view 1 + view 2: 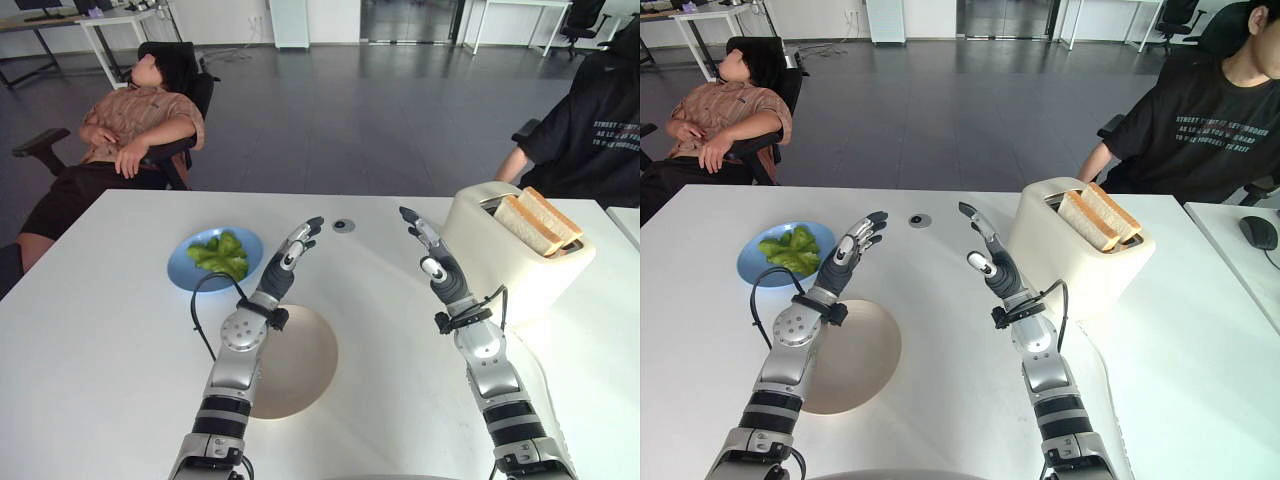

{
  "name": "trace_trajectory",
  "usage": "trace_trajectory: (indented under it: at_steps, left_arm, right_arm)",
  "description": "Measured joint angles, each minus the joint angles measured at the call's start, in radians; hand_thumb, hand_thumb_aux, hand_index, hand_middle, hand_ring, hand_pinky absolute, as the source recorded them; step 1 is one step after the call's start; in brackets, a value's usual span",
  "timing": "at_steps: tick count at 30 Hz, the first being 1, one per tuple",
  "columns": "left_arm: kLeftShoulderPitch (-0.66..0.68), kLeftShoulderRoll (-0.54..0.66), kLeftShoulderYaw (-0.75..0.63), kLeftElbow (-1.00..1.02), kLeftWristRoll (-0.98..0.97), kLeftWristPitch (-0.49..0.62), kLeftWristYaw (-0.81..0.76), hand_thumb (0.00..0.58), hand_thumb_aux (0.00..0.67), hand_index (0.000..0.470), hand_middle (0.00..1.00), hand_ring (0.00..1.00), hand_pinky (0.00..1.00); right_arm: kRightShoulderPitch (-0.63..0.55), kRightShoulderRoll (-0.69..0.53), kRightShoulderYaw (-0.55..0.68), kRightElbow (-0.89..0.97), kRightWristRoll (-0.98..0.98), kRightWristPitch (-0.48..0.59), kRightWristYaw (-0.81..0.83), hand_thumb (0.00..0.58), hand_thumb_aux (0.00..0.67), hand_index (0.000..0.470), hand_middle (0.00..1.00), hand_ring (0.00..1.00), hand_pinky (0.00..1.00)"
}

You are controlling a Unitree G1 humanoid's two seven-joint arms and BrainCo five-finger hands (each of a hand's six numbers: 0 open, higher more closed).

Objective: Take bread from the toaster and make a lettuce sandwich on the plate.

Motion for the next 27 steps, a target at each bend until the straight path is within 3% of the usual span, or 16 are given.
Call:
trace_trajectory:
  at_steps: [4, 14, 22, 27]
  left_arm:
    - [0.002, 0.001, -0.001, -0.009, -0.001, -0.016, -0.013, 0.0, 0.0, 0.0, 0.0, 0.0, 0.0]
    - [0.002, 0.013, -0.007, -0.025, 0.01, -0.027, -0.025, 0.0, 0.0, 0.0, 0.0, 0.0, 0.0]
    - [-0.003, 0.068, -0.007, -0.085, 0.058, -0.036, -0.004, 0.0, 0.0, 0.0, 0.0, 0.0, 0.0]
    - [-0.003, 0.07, -0.01, -0.094, 0.06, -0.036, 0.004, 0.0, 0.0, 0.0, 0.0, 0.0, 0.0]
  right_arm:
    - [0.007, 0.005, 0.01, -0.001, 0.04, 0.061, 0.047, 0.0, 0.0, 0.0, 0.0, 0.0, 0.0]
    - [0.006, -0.03, 0.009, -0.032, 0.008, 0.065, 0.046, 0.0, 0.0, 0.0, 0.0, 0.0, 0.0]
    - [-0.295, -0.398, -0.15, -0.098, -0.194, 0.143, 0.029, 0.0, 0.0, 0.0, 0.0, 0.0, 0.0]
    - [-0.333, -0.616, -0.177, -0.043, -0.427, 0.188, -0.053, 0.0, 0.0, 0.0, 0.0, 0.0, 0.0]
